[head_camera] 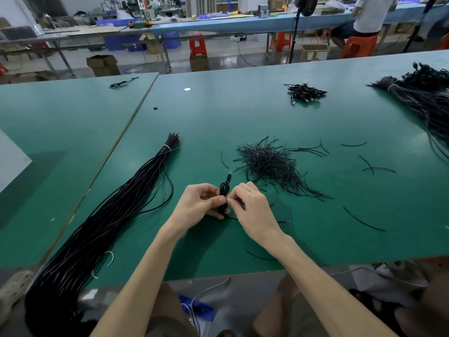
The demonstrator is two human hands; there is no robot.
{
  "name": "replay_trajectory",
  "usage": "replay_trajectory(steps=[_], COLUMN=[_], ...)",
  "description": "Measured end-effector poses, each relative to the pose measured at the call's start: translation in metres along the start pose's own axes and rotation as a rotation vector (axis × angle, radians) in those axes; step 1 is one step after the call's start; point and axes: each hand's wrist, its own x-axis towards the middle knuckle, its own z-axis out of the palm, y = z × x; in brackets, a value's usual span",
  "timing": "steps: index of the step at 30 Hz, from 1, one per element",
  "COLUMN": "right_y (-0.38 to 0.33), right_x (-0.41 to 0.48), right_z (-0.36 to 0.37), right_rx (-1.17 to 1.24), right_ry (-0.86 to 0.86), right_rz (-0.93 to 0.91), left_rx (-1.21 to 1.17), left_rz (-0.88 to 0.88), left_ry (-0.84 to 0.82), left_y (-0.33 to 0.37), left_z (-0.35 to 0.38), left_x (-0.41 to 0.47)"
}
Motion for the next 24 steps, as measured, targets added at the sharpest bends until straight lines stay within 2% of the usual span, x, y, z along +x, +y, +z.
replay_trajectory(steps=[6,11,14,24], right_y=[0.002,0.005,0.006,0.008], right_x=[0.002,0.005,0.006,0.006], right_z=[-0.002,-0.005,-0.007,-0.006], right_rx=[0.097,0.252,0.294,0.321], right_ry=[-0.004,-0.025,-0.002,0.061], right_rz=[0.069,0.267,0.326,0.399], left_rx=[0.032,0.050,0.032,-0.009], left_rz=[0.023,0.083,0.115,0.174], left_ry=[0.040,0.056,0.080,0.072], left_y=[-0.003,-0.005,-0.007,-0.014], left_z=[0.003,0.007,0.012,0.015], left_x=[0.002,0.002,0.001,0.000])
